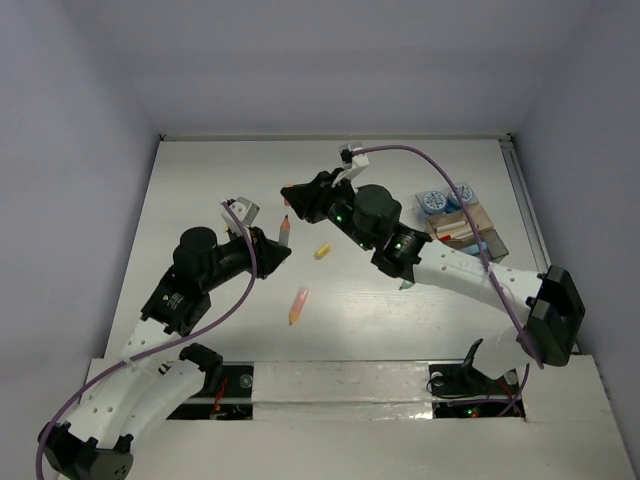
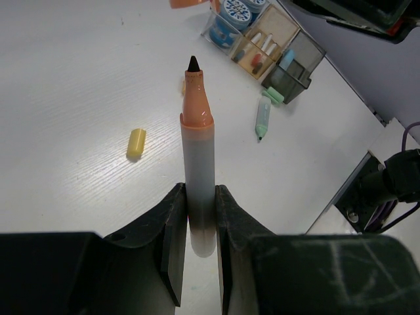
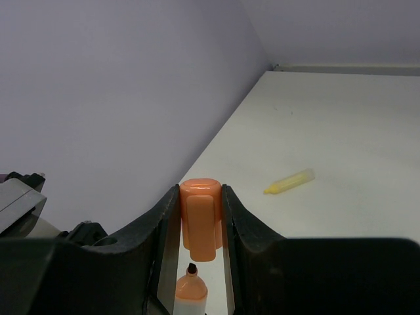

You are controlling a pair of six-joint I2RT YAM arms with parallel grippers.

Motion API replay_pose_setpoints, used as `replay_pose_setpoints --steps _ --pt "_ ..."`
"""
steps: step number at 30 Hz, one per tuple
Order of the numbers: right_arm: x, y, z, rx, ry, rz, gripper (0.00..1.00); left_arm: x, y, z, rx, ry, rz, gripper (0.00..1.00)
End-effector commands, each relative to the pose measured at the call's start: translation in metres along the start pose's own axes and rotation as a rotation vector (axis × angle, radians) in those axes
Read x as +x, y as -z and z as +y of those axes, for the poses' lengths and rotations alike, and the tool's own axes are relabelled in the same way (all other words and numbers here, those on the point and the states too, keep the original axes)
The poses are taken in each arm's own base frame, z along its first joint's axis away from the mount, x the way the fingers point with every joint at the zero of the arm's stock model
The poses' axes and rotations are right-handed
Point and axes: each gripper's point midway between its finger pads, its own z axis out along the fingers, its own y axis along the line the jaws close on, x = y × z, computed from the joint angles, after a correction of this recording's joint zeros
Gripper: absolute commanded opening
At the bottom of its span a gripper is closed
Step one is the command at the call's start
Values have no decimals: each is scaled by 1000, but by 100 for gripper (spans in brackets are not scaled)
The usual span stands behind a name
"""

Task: Sort the stationery into containers
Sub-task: Close the pen cap on the pen.

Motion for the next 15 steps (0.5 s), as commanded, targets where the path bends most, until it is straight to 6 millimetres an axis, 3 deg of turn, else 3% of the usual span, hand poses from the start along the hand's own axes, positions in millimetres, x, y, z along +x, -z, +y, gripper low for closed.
replay_pose_setpoints --steps 1,15 --pt "-28 -5 23 -56 -29 -89 0 -16 1 -4 10 -28 -52 0" --pt "-12 -4 27 -70 -45 -57 0 -23 5 0 -22 -33 -84 0"
